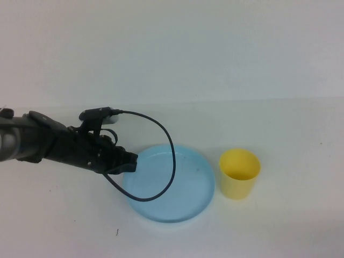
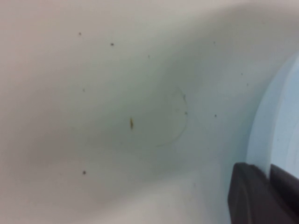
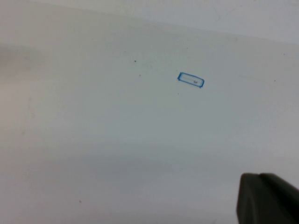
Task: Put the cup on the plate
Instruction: Place the plate on the center of the table, then pick up the cup from the table
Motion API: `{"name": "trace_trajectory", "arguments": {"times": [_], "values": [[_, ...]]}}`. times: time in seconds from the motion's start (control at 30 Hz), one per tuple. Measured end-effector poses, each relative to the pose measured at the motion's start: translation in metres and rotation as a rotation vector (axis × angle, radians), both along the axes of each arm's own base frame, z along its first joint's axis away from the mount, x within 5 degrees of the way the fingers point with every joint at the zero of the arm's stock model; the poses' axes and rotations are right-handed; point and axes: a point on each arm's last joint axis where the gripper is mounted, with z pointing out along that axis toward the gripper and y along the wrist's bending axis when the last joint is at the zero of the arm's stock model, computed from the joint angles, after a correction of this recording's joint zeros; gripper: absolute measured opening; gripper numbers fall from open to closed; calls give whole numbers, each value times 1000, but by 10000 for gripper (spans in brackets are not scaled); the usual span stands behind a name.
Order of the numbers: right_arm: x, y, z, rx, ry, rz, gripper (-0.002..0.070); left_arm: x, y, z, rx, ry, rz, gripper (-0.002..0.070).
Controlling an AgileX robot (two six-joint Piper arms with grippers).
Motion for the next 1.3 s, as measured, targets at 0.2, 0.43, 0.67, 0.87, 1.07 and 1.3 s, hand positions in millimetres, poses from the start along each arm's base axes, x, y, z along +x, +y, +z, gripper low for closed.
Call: {"name": "trace_trajectory", "arguments": {"times": [0.2, 0.43, 0.67, 0.87, 1.07, 1.3], "values": [[0, 0, 0, 0, 0, 0, 1, 1, 0, -2, 6, -2, 1, 8], [0, 0, 0, -1, 0, 0, 1, 0, 0, -6, 13, -5, -27, 116], [0, 0, 0, -1, 0, 0, 1, 4, -1, 0, 1, -31, -26, 245], [0, 0, 0, -1, 0, 0, 1, 10, -1, 73, -13, -248, -38, 106], [0, 0, 0, -1, 0, 0, 1, -31, -8, 177, -41, -526, -76, 9], [0, 0, 0, -1, 0, 0, 1, -136, -27, 287, -145, -861, -129, 1]]}}
